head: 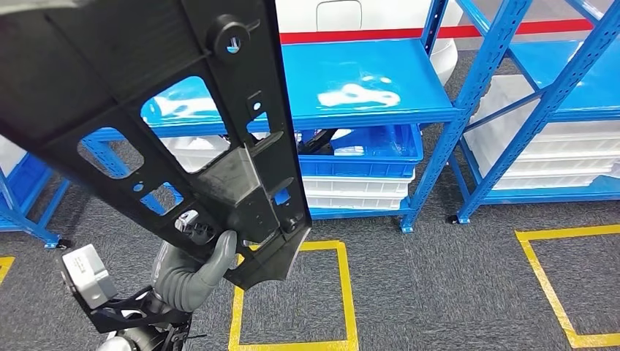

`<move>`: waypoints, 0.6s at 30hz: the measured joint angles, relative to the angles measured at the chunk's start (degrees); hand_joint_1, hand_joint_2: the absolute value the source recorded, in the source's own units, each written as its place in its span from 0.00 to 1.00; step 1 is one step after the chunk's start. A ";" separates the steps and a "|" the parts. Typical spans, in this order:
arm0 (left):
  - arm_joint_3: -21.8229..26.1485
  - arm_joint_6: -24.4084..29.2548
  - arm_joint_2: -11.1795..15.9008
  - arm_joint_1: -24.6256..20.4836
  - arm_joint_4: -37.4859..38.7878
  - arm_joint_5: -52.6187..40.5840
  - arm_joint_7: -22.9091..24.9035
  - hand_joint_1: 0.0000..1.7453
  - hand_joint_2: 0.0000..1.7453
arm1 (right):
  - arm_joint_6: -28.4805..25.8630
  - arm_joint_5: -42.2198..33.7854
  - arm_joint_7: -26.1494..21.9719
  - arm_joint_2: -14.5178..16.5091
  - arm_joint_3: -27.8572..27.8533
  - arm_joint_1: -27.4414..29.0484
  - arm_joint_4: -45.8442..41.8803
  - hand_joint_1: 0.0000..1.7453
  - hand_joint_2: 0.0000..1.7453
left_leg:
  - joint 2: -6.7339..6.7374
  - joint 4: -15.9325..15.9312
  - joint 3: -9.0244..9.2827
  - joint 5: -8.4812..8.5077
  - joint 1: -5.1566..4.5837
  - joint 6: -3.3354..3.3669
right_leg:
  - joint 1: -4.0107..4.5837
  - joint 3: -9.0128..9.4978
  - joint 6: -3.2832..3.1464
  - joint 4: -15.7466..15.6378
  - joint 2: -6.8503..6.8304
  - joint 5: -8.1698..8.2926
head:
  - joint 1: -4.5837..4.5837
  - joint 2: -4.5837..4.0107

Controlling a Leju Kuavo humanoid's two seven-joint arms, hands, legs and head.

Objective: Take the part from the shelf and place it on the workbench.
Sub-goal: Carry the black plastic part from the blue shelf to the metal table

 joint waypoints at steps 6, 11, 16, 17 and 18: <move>0.02 -0.11 -0.05 -0.25 0.03 0.07 -0.07 1.00 1.00 | 0.00 -0.08 -0.07 0.07 0.00 -0.11 0.00 0.00 0.00 | -0.14 -13.28 5.96 4.55 -0.51 1.50 | 0.39 -0.96 1.38 0.16 0.05 0.82 | 0.02 0.00; -0.01 -0.35 -0.07 -0.34 0.04 0.14 -0.10 1.00 1.00 | 0.00 -0.09 -0.07 0.02 0.00 -0.03 0.00 0.00 0.00 | 0.11 -13.68 5.16 5.72 -0.11 2.98 | 0.12 -5.73 2.54 11.86 0.00 -6.72 | 0.14 0.00; -0.07 -0.45 -0.07 -0.27 0.16 0.28 -0.09 1.00 1.00 | 0.00 -0.09 -0.07 0.00 0.00 0.02 0.00 0.00 0.00 | 0.11 -13.42 4.58 6.23 -0.14 2.78 | -0.09 -2.64 2.74 9.90 -0.01 -4.74 | 0.17 0.00; -0.07 -0.46 -0.07 -0.28 0.16 0.28 -0.09 1.00 1.00 | 0.00 -0.09 -0.07 -0.01 0.00 -0.05 0.00 0.00 0.00 | 0.10 -13.28 4.48 6.26 -0.18 2.62 | -0.12 -0.28 2.67 5.66 -0.02 -3.36 | 0.17 0.00; -0.07 -0.47 -0.08 -0.31 0.17 0.28 -0.09 1.00 1.00 | 0.00 -0.09 -0.07 -0.01 0.00 -0.12 0.00 0.00 0.00 | 0.09 -13.03 4.27 6.31 -0.32 2.40 | -0.10 1.34 2.50 2.43 0.00 -2.35 | 0.14 0.01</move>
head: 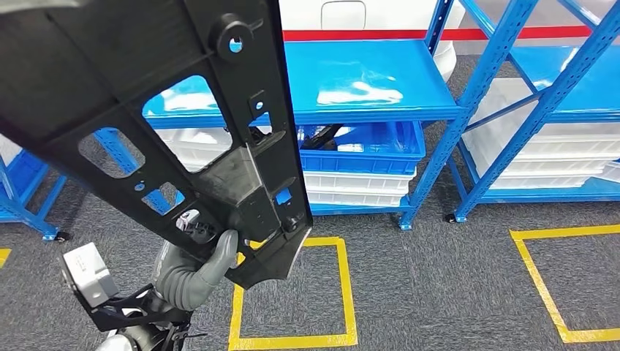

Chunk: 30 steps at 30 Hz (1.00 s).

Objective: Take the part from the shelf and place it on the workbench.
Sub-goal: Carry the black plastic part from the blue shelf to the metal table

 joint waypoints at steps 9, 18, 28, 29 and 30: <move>0.05 -0.05 -0.03 0.03 0.03 -0.02 -0.03 1.00 1.00 | 0.02 -0.02 0.00 0.03 0.00 0.05 0.00 0.00 0.00 | -0.05 15.35 -6.65 -8.50 0.21 -2.47 | 0.02 -0.96 -2.37 -2.07 -0.06 1.77 | -0.23 -0.01; 0.01 -0.28 -0.05 -0.43 0.08 -0.05 -0.15 1.00 1.00 | 0.02 -0.01 -0.09 0.16 0.00 0.01 0.00 0.00 0.00 | -0.25 -0.22 2.10 -2.17 -0.39 -0.81 | 0.40 -2.31 -1.18 -1.90 -0.01 3.17 | -0.23 -0.01; -0.73 -0.49 -0.12 -0.67 0.13 -0.02 -0.34 1.00 1.00 | 0.02 0.00 -0.09 0.01 0.00 0.12 0.00 0.00 0.00 | 0.02 -0.14 -0.41 0.27 0.02 0.54 | 0.00 -4.48 0.35 9.23 0.00 -3.64 | 0.05 -0.01; -0.77 -0.49 -0.12 -0.67 0.13 -0.01 -0.34 1.00 1.00 | 0.02 0.00 -0.09 -0.01 0.00 0.07 0.00 0.00 0.00 | 0.00 0.06 -0.61 0.35 0.01 0.40 | -0.03 -1.89 0.28 4.80 0.00 -2.18 | 0.05 -0.01; -0.79 -0.49 -0.12 -0.71 0.13 0.00 -0.34 1.00 1.00 | 0.02 0.00 -0.09 -0.03 0.00 0.00 0.00 0.00 0.00 | -0.01 0.32 -0.84 0.45 -0.08 0.20 | 0.03 0.11 0.09 1.11 0.02 -1.00 | 0.04 -0.01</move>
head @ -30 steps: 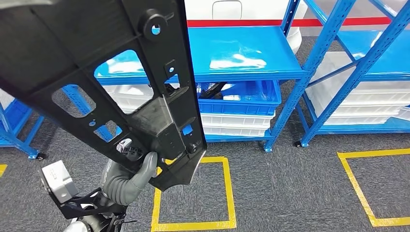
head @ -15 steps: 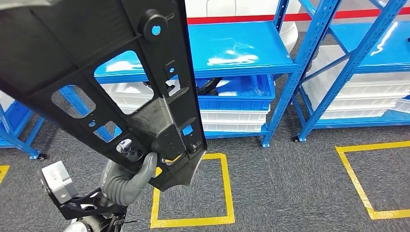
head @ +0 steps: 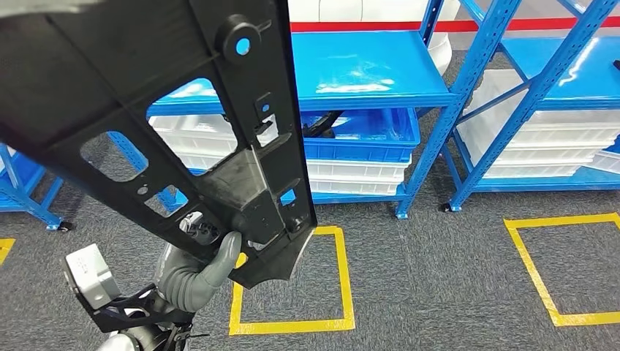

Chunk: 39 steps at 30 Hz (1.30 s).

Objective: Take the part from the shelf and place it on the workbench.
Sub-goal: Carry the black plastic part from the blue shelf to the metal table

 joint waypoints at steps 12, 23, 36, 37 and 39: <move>-0.07 -0.02 0.00 -0.07 0.02 0.42 -0.04 1.00 1.00 | 0.12 -0.02 0.07 -0.11 0.00 0.00 0.00 0.00 0.00 | -0.11 16.53 -5.83 -9.07 0.49 -3.13 | 0.05 -2.44 -2.88 -3.12 -0.18 4.07 | -0.21 0.00; -0.08 0.00 -0.11 -0.29 0.02 0.43 -0.07 1.00 1.00 | 0.11 -0.06 0.09 -0.07 0.00 0.05 0.02 0.00 0.00 | 0.03 -1.22 2.62 -1.37 0.19 0.34 | 0.11 -6.97 -0.14 3.56 -0.14 0.74 | 0.00 0.00; -0.12 -0.09 -0.15 -0.17 0.04 0.57 -0.06 1.00 1.00 | 0.15 -0.46 0.31 -0.13 0.00 0.04 0.02 0.00 0.00 | 0.00 1.05 -1.81 0.63 0.04 -1.98 | 0.26 1.01 -2.11 -3.35 -0.16 1.56 | 0.02 0.00; -0.10 -0.11 -0.15 -0.17 0.04 0.61 -0.07 1.00 1.00 | 0.15 -0.51 0.32 -0.14 0.00 0.04 0.02 0.00 0.00 | -0.03 3.03 -2.60 -1.01 0.16 -2.32 | 0.17 0.64 -2.57 -3.42 -0.21 1.97 | 0.00 0.00; -0.09 -0.14 -0.15 -0.15 0.04 0.74 -0.08 1.00 1.00 | 0.16 -0.61 0.30 -0.16 0.00 -0.02 0.02 0.00 0.00 | -0.04 10.28 -5.20 -5.88 0.36 -2.95 | 0.15 -0.23 -3.05 -3.39 -0.26 2.68 | -0.06 0.00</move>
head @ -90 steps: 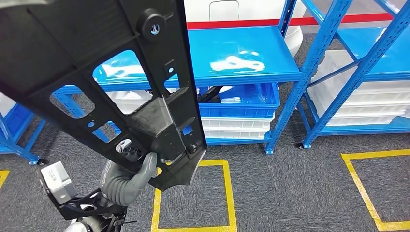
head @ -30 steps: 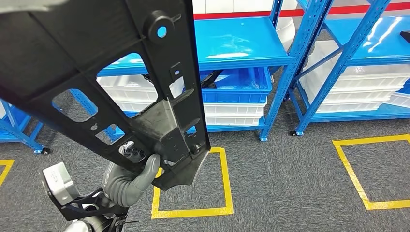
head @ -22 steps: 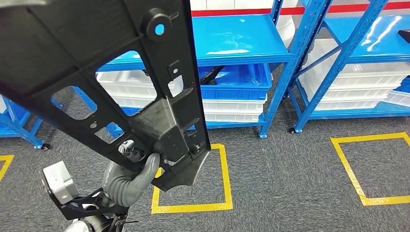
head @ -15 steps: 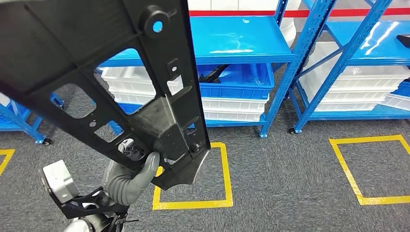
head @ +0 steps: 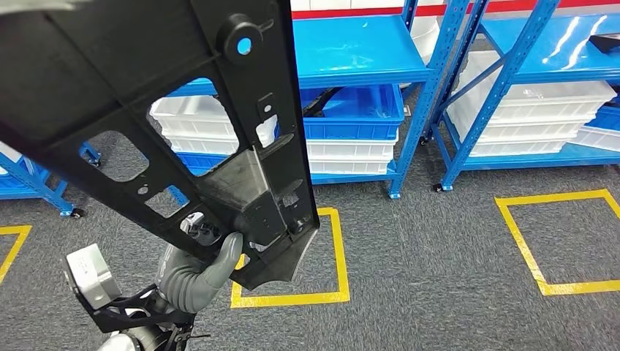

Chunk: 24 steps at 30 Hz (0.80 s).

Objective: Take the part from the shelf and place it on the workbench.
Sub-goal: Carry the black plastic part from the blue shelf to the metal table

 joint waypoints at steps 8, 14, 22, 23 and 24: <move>-0.01 -0.03 -0.03 -0.01 0.00 0.11 -0.32 1.00 1.00 | -0.02 -0.52 0.27 0.04 0.00 -0.02 0.00 0.00 0.00 | -0.71 -10.29 9.23 2.53 -0.36 1.06 | 0.25 -2.75 0.76 0.13 0.36 2.34 | -0.03 0.00; -0.02 -0.03 -0.16 -0.02 0.01 0.21 -0.69 1.00 1.00 | -0.34 -1.33 1.08 -0.28 0.00 0.06 0.08 0.00 0.00 | 0.08 -11.89 8.55 4.35 -0.04 3.00 | 0.13 -5.58 2.42 5.14 0.45 -0.66 | 0.09 0.00; -0.37 -0.73 -0.34 0.08 0.48 1.03 -0.87 1.00 1.00 | -1.10 -2.51 1.64 -0.87 -0.06 0.11 0.13 0.00 0.00 | 2.57 -11.19 7.20 5.03 -0.17 2.64 | -0.36 -1.75 3.41 4.24 -1.81 -1.22 | 0.23 0.00; -0.41 -0.79 -0.41 0.04 0.50 1.09 -0.95 1.00 1.00 | -1.21 -2.58 1.66 -0.93 -0.07 0.03 0.13 0.00 0.00 | 2.83 -10.93 7.07 4.98 -0.35 2.41 | -0.31 -0.50 3.16 1.67 -2.41 -0.58 | 0.22 0.00; -0.45 -0.84 -0.48 0.01 0.52 1.11 -1.02 1.00 1.00 | -1.31 -2.66 1.67 -0.96 -0.08 -0.02 0.14 0.00 0.00 | 3.10 -10.75 6.93 4.96 -0.54 2.17 | -0.20 -0.14 2.85 0.61 -2.66 -0.51 | 0.19 0.00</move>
